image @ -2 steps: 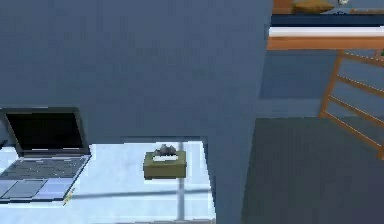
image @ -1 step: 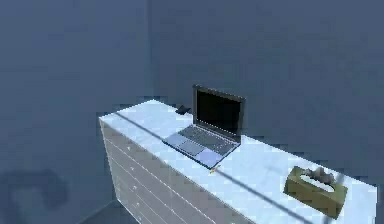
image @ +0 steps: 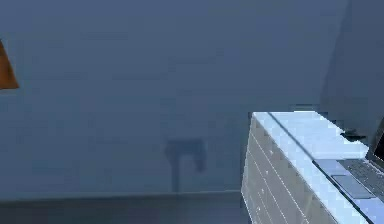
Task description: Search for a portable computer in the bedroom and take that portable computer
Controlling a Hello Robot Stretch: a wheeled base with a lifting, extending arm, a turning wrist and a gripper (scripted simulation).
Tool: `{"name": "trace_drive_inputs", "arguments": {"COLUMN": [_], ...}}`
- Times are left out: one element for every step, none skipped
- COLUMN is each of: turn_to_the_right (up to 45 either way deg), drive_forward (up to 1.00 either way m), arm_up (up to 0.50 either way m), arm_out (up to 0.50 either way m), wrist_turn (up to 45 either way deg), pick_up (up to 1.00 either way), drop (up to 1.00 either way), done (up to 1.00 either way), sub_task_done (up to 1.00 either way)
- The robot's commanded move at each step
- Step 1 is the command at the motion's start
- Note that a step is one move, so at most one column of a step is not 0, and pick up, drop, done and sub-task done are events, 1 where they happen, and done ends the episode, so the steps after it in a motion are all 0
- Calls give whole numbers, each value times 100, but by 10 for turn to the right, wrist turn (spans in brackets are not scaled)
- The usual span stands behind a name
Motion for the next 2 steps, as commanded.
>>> {"name": "trace_drive_inputs", "arguments": {"turn_to_the_right": [-390, 0], "drive_forward": [0, 0], "arm_up": [0, 50], "arm_out": [0, 0], "wrist_turn": [0, 0], "pick_up": [0, 0], "drop": [0, 0], "done": [0, 0], "sub_task_done": [0, 0]}}
